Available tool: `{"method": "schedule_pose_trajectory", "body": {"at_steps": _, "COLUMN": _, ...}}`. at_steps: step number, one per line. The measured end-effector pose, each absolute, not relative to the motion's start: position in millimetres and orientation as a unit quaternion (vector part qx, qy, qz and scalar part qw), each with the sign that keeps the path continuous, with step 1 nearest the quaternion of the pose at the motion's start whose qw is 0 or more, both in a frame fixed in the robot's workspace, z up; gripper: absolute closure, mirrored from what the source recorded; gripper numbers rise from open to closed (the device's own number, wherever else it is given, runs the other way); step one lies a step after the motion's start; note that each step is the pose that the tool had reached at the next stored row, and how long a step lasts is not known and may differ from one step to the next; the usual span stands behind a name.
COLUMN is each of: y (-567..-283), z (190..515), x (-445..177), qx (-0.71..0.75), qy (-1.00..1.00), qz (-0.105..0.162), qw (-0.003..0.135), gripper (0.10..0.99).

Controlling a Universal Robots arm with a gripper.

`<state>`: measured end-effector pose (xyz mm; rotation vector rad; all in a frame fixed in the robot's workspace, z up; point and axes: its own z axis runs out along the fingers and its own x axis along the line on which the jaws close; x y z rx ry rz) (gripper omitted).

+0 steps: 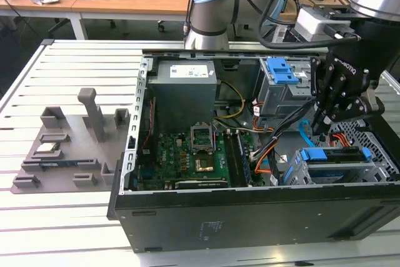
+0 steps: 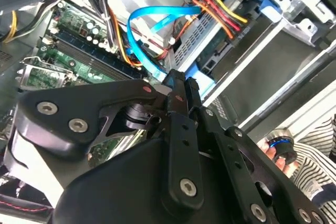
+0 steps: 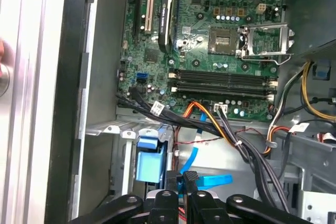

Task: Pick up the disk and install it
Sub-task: 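Insert the second disk wire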

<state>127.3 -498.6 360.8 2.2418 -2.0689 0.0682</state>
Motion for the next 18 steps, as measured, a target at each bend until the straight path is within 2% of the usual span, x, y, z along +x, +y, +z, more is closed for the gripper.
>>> {"method": "schedule_pose_trajectory", "body": {"at_steps": 18, "y": -517, "z": 346, "x": 159, "qx": 0.734, "qy": -0.677, "qz": 0.025, "qw": 0.048, "gripper": 0.925}}
